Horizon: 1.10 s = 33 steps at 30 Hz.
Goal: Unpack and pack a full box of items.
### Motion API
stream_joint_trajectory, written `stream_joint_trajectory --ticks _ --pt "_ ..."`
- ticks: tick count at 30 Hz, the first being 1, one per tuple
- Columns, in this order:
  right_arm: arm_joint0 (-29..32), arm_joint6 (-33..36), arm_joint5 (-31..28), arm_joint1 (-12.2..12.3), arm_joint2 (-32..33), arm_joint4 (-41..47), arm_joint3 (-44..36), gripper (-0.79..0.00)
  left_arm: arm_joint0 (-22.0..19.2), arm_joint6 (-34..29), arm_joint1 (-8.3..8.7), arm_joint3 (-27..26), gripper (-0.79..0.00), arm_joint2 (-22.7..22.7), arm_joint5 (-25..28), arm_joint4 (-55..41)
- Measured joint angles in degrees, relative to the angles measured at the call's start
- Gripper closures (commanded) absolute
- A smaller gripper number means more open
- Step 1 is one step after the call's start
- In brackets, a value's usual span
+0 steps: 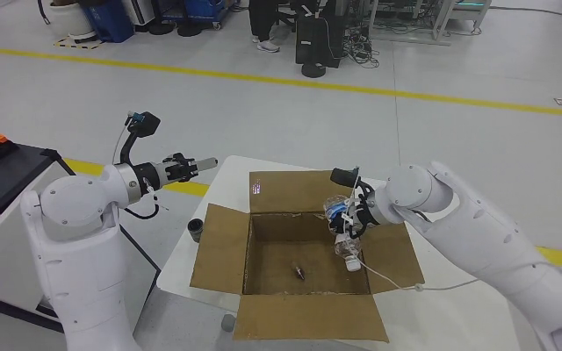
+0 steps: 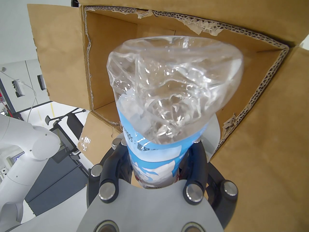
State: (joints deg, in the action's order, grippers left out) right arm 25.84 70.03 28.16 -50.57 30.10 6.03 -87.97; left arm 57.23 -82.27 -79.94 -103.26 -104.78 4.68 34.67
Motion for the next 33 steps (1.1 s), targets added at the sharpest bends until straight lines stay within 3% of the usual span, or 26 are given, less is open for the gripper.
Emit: stream_joint_trajectory --ticks 17,24,33 --pt "1.13 -1.49 -0.12 -0.09 -0.07 0.20 -0.09 0.000 0.00 0.00 0.00 0.00 -0.785 0.00 0.00 0.00" --pt "2.28 -6.20 11.77 -1.14 -1.12 -1.42 -1.66 0.000 0.00 0.00 0.00 0.00 -0.785 0.00 0.00 0.00" --pt "1.83 -9.61 15.70 -3.00 -4.03 0.73 0.04 0.000 0.00 0.00 0.00 0.00 -0.785 0.00 0.00 0.00"
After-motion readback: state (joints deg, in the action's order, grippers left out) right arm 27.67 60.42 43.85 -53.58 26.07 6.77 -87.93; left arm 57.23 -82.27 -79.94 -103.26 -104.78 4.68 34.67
